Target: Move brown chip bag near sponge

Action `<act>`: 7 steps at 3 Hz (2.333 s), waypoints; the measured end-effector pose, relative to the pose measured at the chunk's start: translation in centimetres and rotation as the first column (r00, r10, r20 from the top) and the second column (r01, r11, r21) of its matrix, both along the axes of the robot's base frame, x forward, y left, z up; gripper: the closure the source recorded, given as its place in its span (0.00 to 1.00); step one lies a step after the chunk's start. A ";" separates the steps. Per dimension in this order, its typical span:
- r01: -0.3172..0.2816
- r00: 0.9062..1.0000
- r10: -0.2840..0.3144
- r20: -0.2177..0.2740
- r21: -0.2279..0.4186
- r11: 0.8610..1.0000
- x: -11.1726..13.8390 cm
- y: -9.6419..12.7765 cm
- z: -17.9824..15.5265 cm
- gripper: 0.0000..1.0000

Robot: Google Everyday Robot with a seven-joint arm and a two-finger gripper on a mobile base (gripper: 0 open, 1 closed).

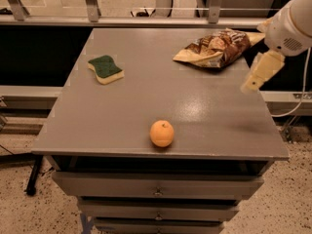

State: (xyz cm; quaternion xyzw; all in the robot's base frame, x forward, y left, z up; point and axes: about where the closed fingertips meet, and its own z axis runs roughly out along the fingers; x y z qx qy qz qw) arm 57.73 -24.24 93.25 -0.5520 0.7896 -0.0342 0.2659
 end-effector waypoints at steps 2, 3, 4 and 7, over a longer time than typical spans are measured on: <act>0.042 0.988 -0.073 0.133 0.222 0.974 12.6 -1.4 -2.9 0.00; 0.042 0.989 -0.072 0.132 0.221 0.974 12.7 -1.4 -2.9 0.00; 0.045 0.986 -0.082 0.143 0.244 0.969 12.6 -1.3 -2.9 0.00; 0.090 0.975 -0.156 0.158 0.362 0.928 18.4 1.9 -5.1 0.00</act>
Offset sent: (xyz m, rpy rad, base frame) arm 0.0827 -0.0043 -0.0060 0.1544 -0.1205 -0.0332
